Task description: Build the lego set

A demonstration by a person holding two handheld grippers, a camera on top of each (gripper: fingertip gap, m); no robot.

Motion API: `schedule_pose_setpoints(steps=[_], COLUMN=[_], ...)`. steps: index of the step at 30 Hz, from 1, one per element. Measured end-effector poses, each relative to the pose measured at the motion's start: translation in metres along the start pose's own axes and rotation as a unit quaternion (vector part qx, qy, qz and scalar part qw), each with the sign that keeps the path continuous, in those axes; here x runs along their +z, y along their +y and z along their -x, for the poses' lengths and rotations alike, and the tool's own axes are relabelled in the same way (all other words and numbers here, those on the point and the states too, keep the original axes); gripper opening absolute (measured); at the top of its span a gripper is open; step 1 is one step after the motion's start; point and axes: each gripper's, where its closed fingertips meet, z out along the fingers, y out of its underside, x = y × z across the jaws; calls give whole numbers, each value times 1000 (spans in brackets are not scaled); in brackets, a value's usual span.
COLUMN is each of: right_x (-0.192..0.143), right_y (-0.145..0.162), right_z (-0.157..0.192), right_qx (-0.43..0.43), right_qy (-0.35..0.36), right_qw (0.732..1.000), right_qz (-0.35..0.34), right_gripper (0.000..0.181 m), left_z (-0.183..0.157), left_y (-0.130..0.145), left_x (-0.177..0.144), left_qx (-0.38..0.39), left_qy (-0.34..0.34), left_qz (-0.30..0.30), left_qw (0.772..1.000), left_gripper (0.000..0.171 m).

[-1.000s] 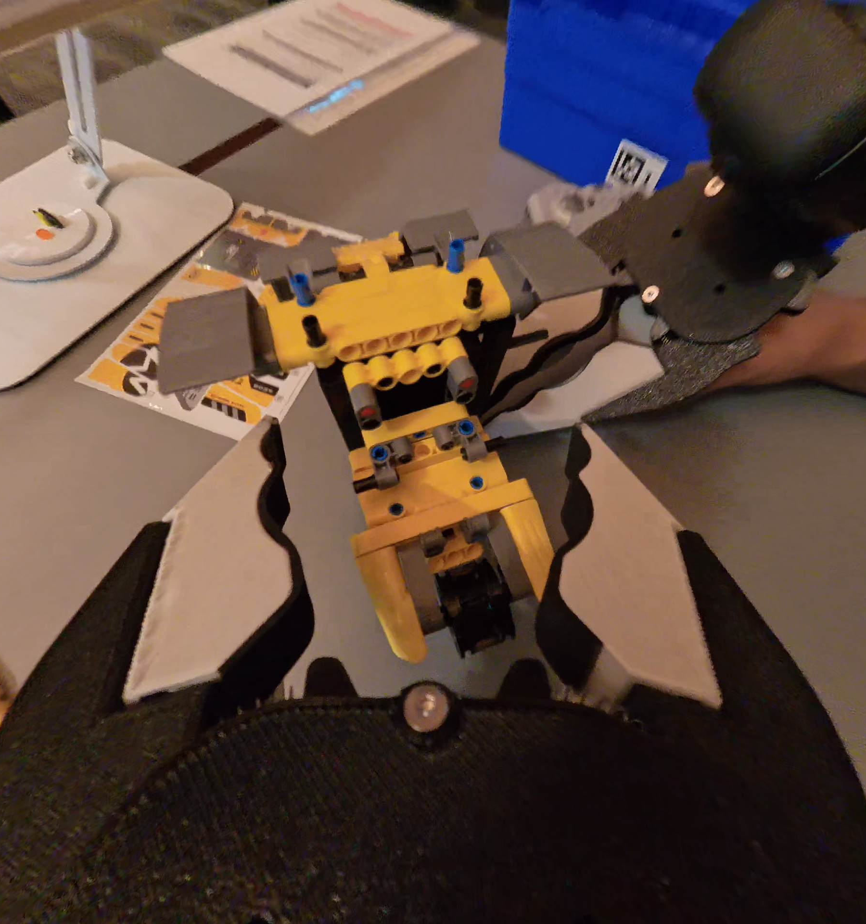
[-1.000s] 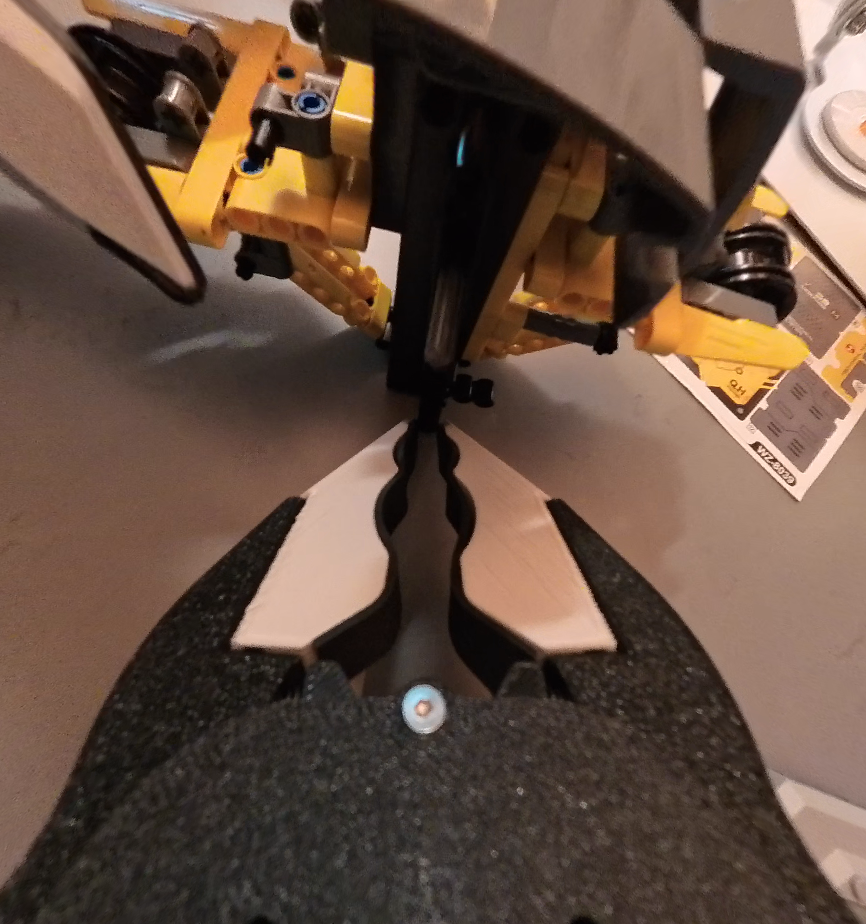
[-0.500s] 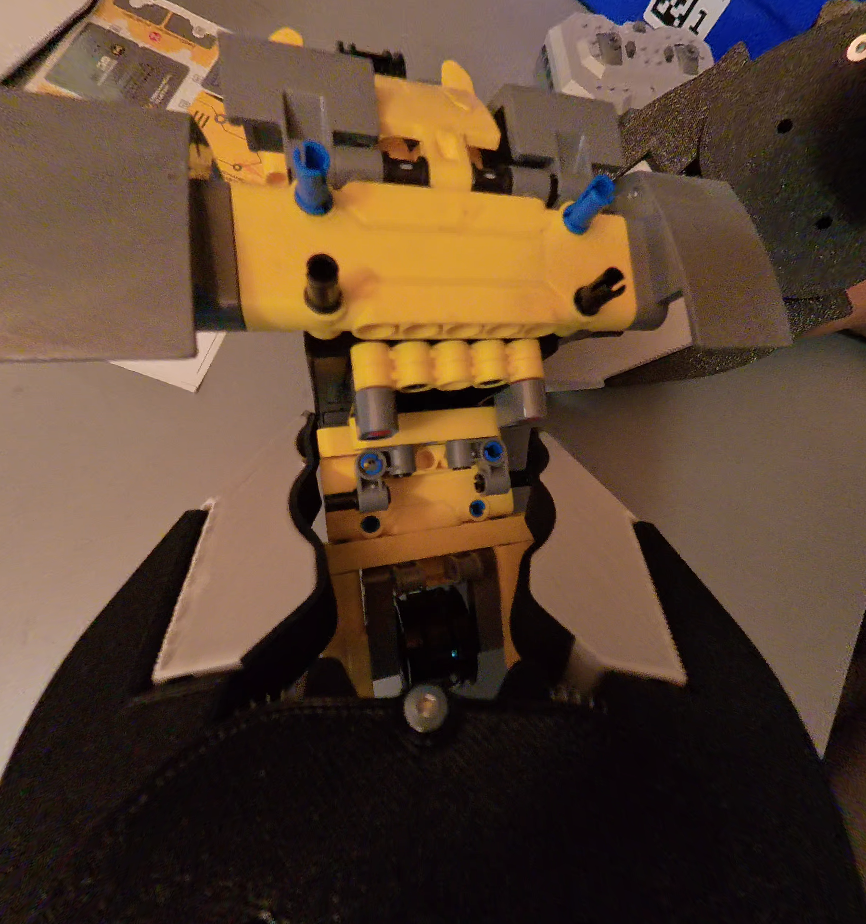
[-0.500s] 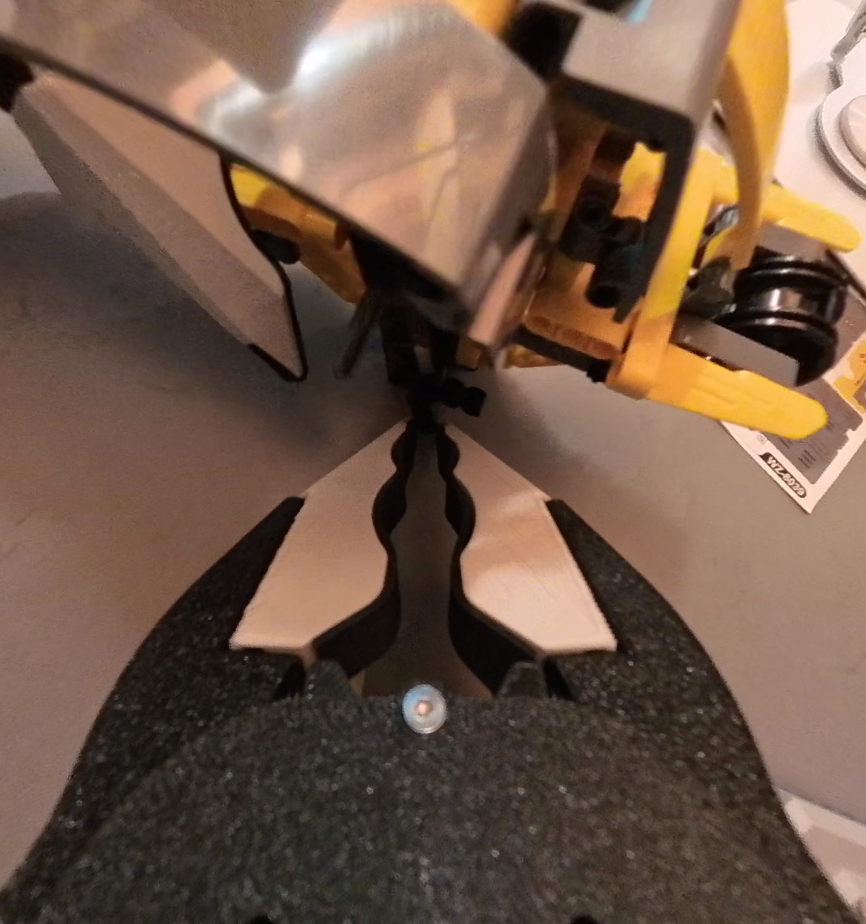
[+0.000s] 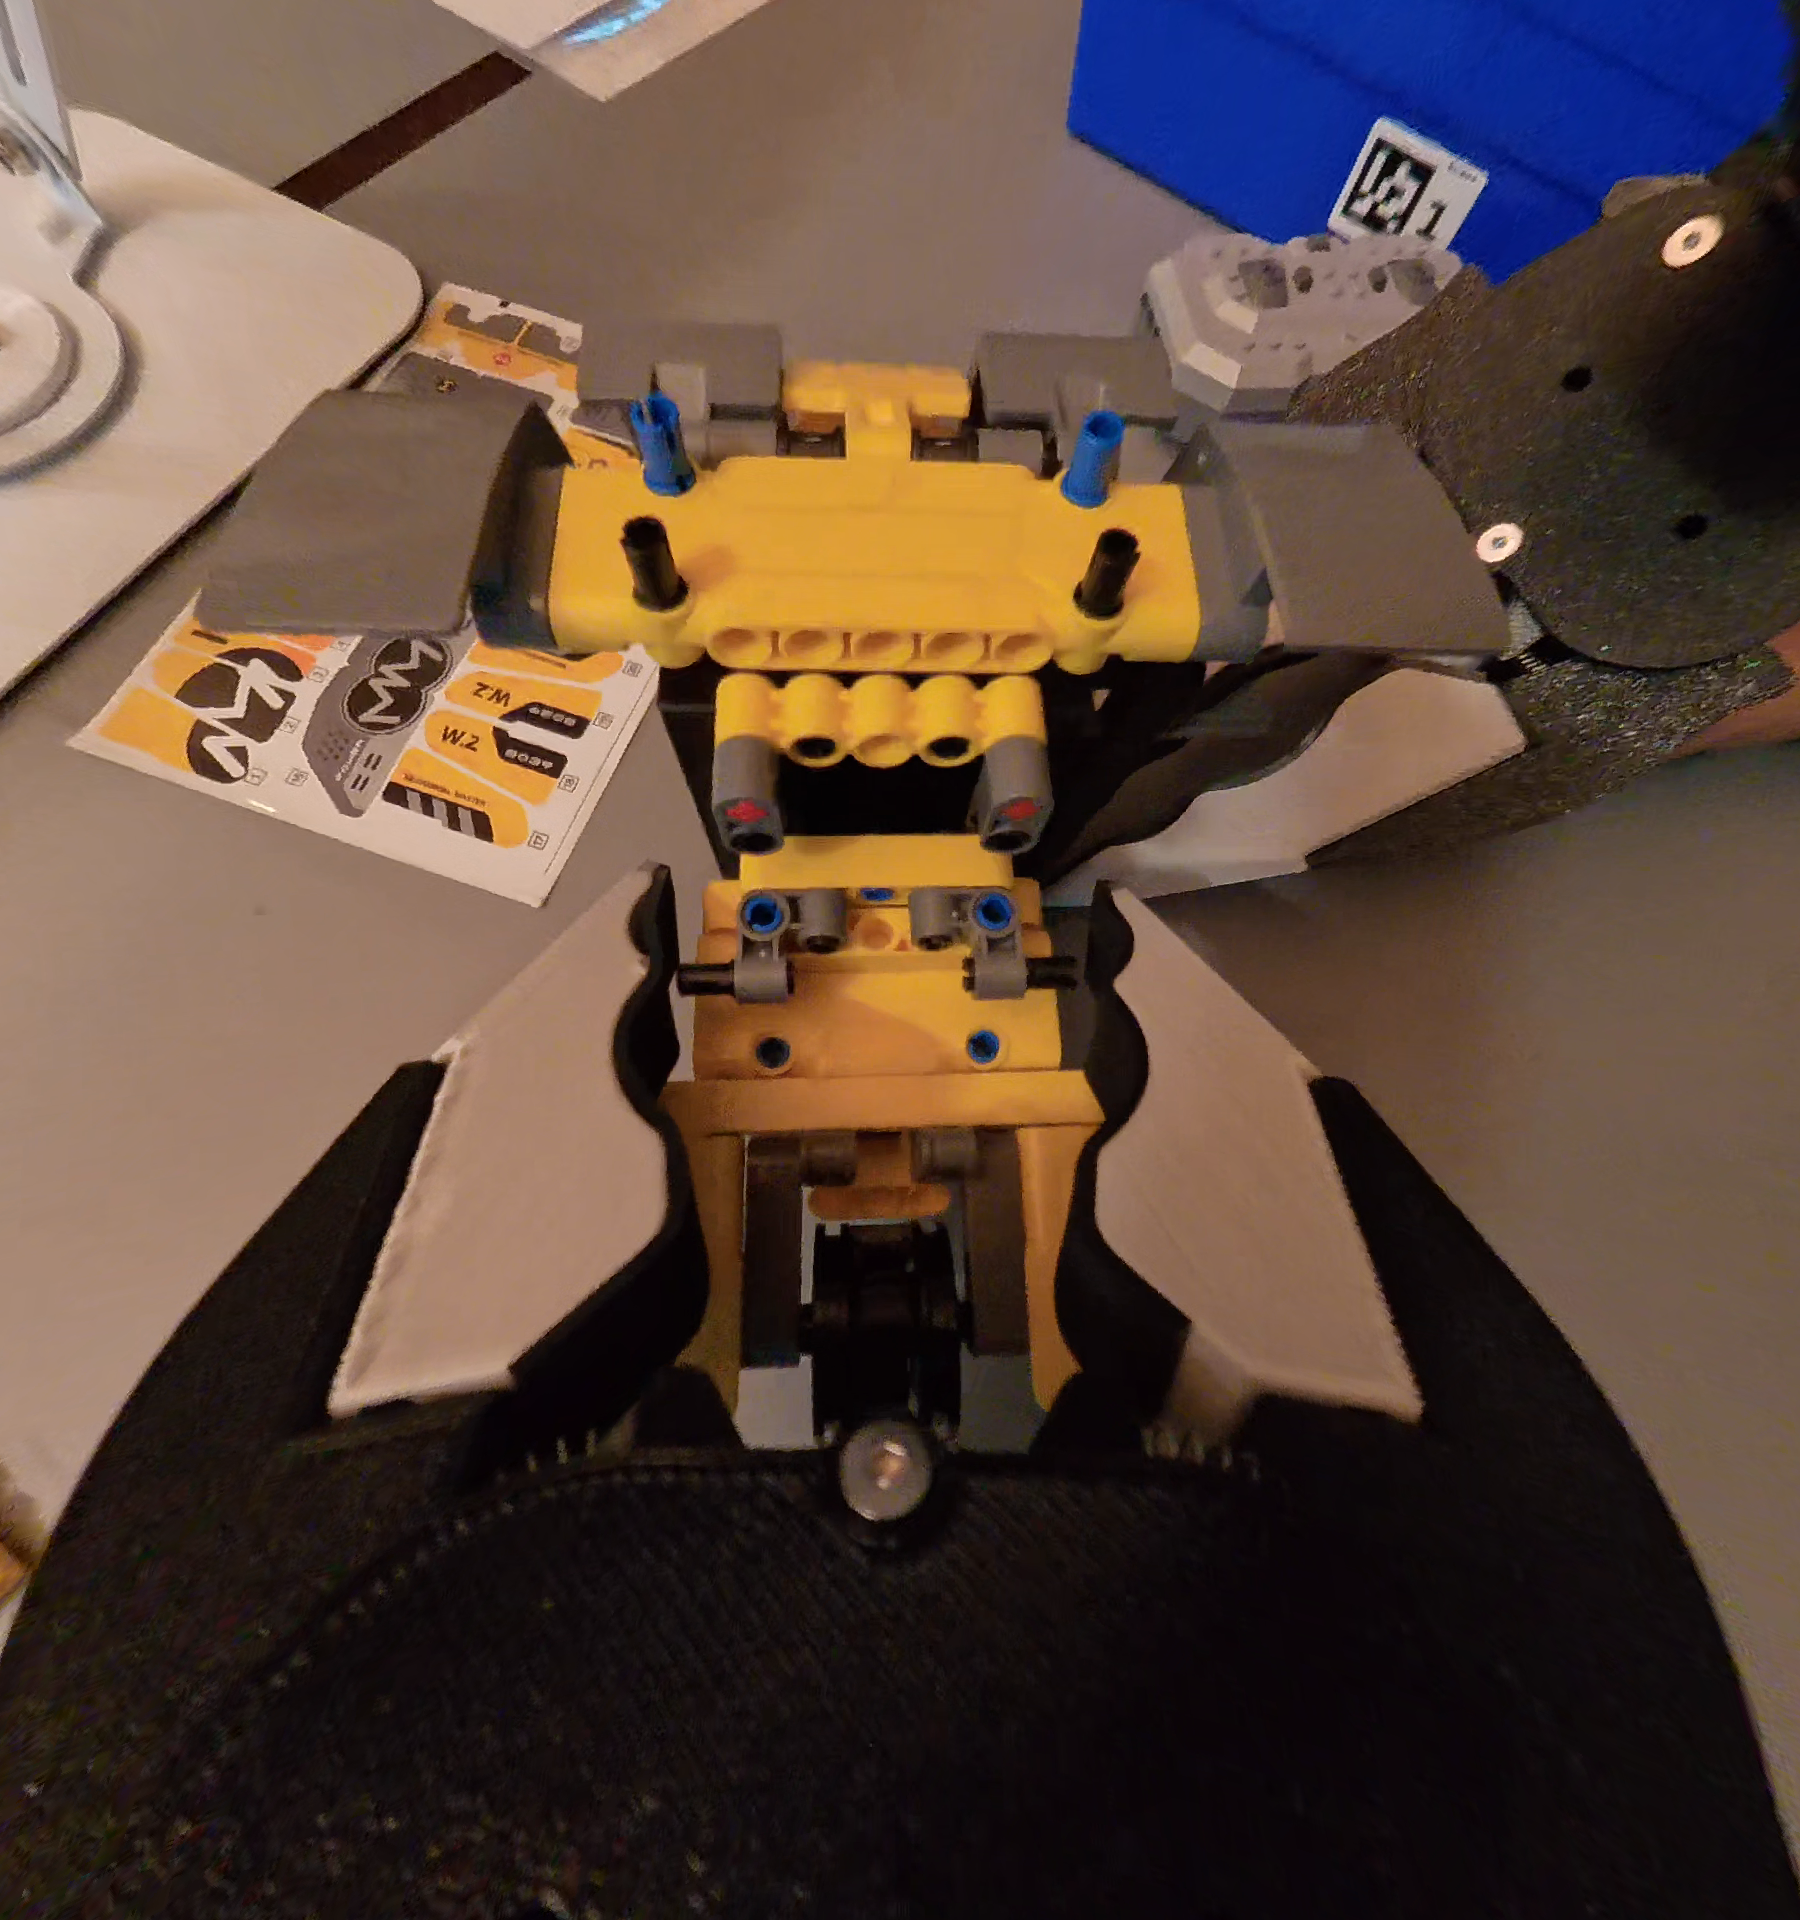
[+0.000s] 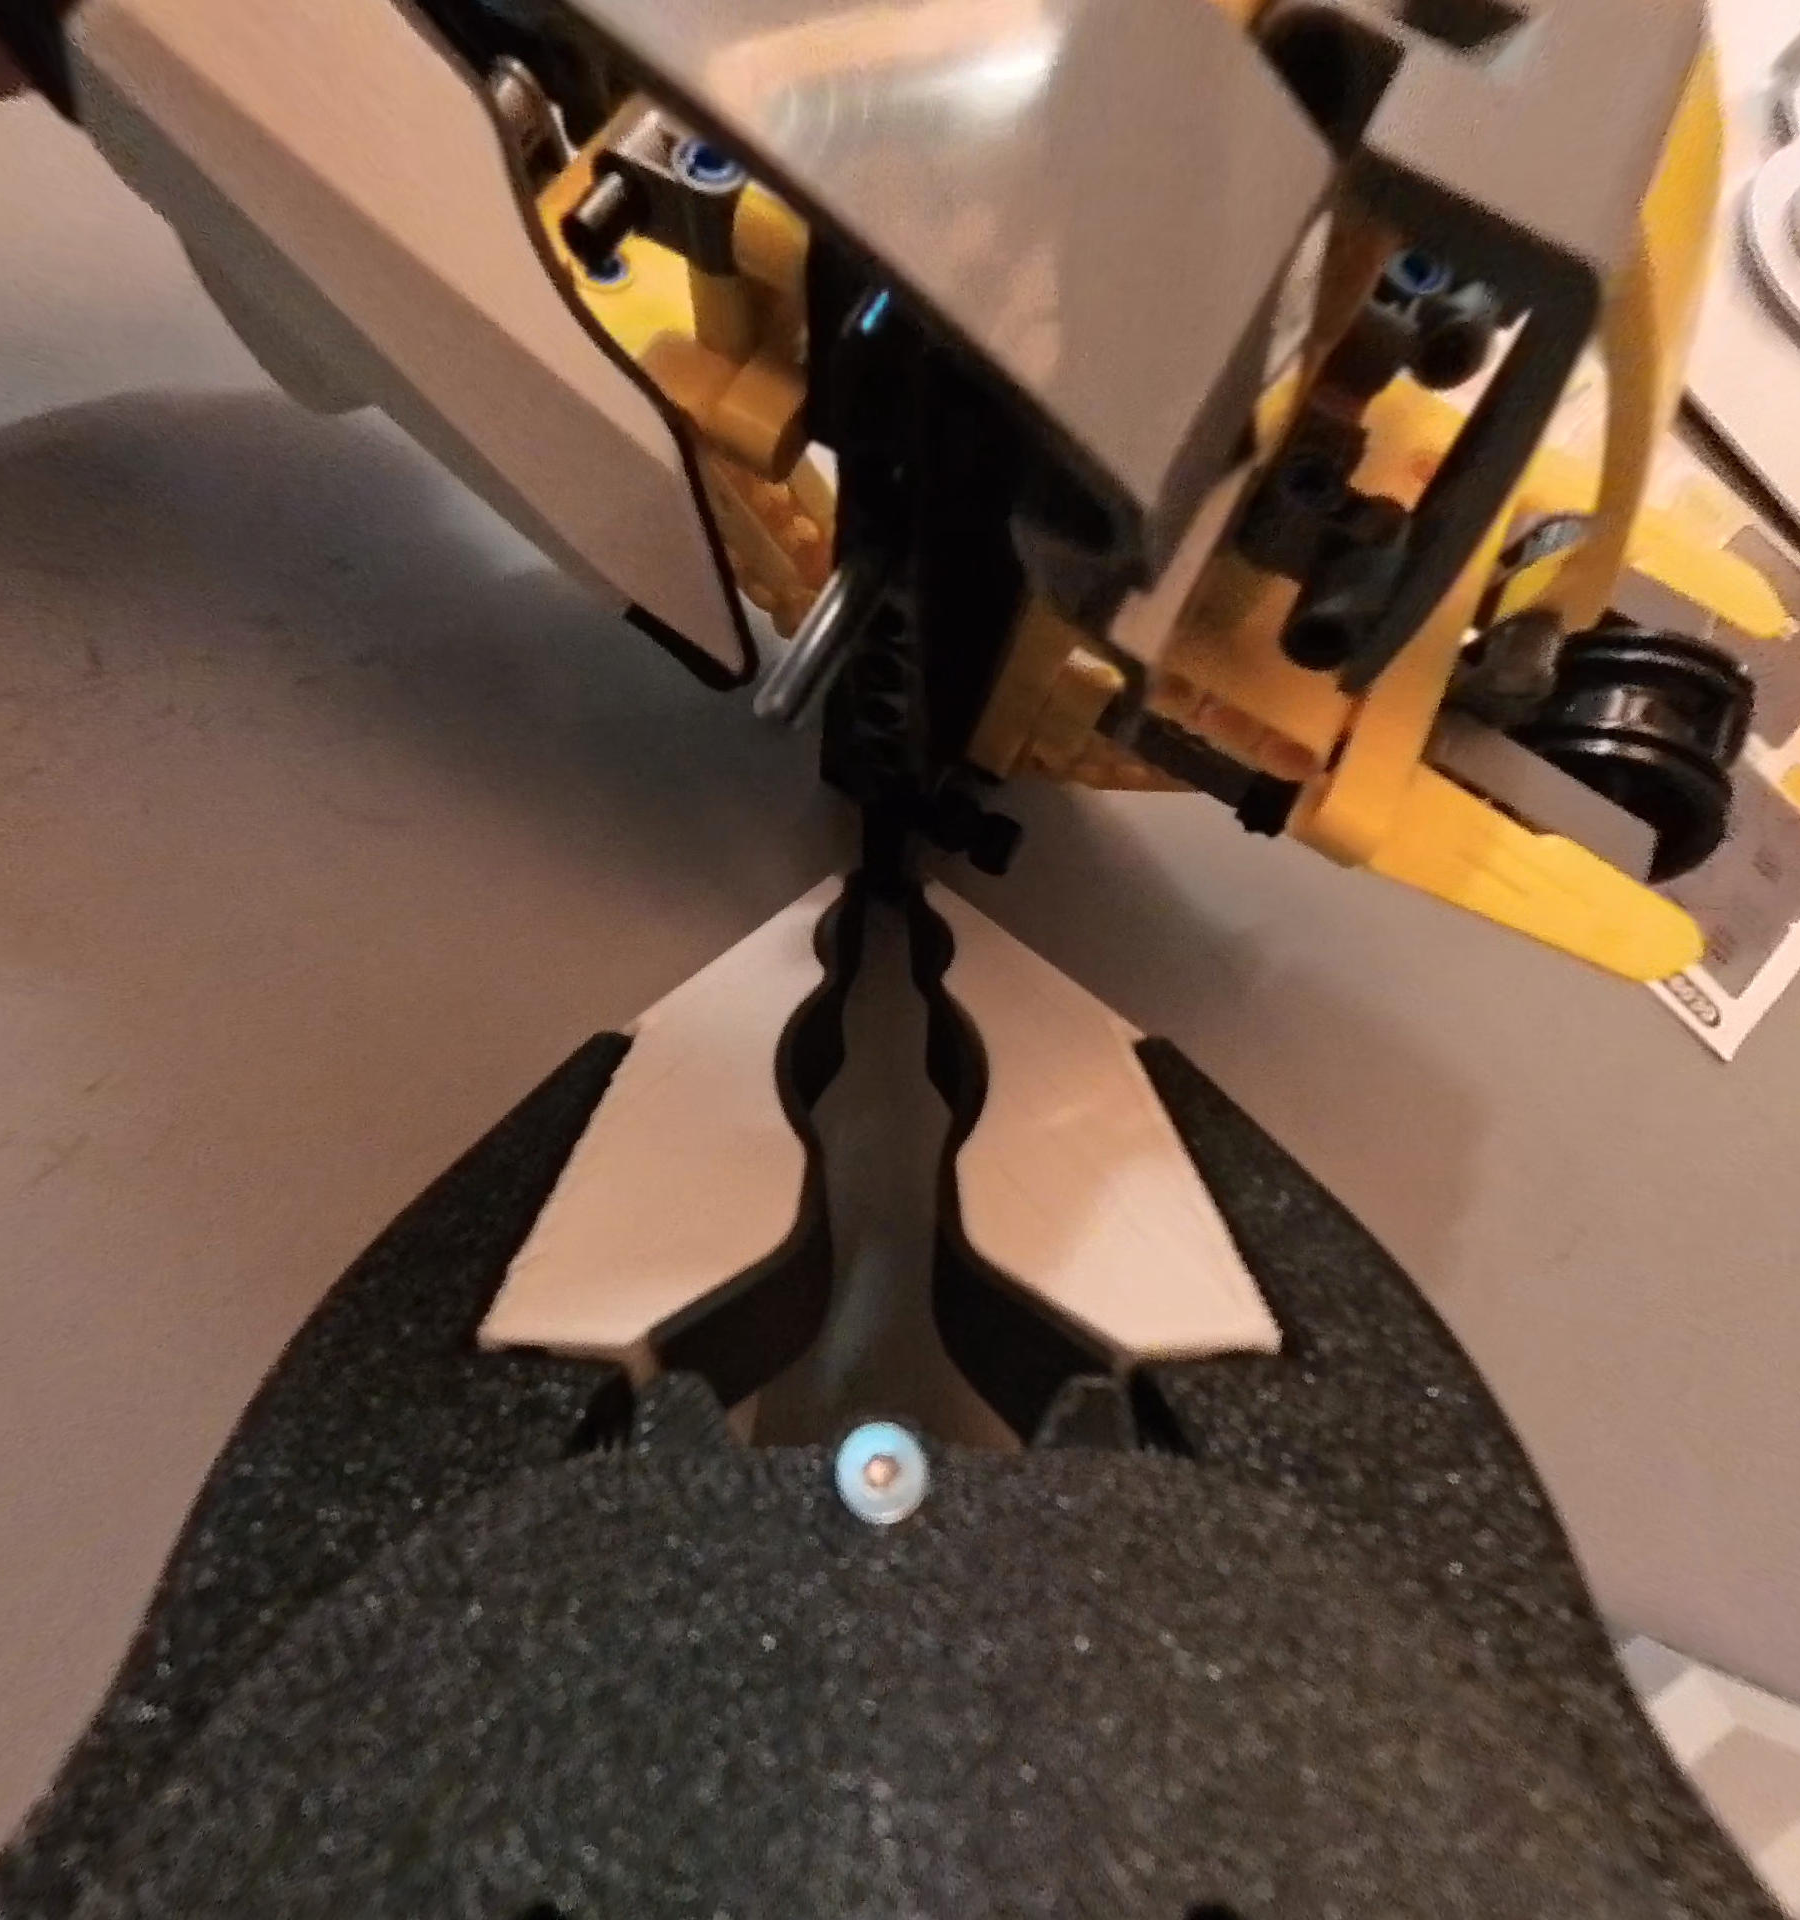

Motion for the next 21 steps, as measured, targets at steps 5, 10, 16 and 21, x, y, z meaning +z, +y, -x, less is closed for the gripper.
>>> schedule_pose_setpoints(steps=[5,10,16,21], right_x=[-1,-2,2,3], right_y=[1,1,-2,-3], right_z=[3,8,4,5], right_qx=[8,35,46,50], right_qy=[-9,-29,-24,-30], right_qw=[1000,999,999,998], right_qz=[3,5,2,0], right_gripper=[8,8,8,8], left_z=[5,6,6,5], left_y=[11,13,13,14], left_x=[7,6,5,6], left_qx=[24,15,-6,-6], left_qy=[-31,-44,-36,-36], left_qz=[35,45,46,49], left_qw=[999,998,998,998], left_gripper=[80,81,80,79])
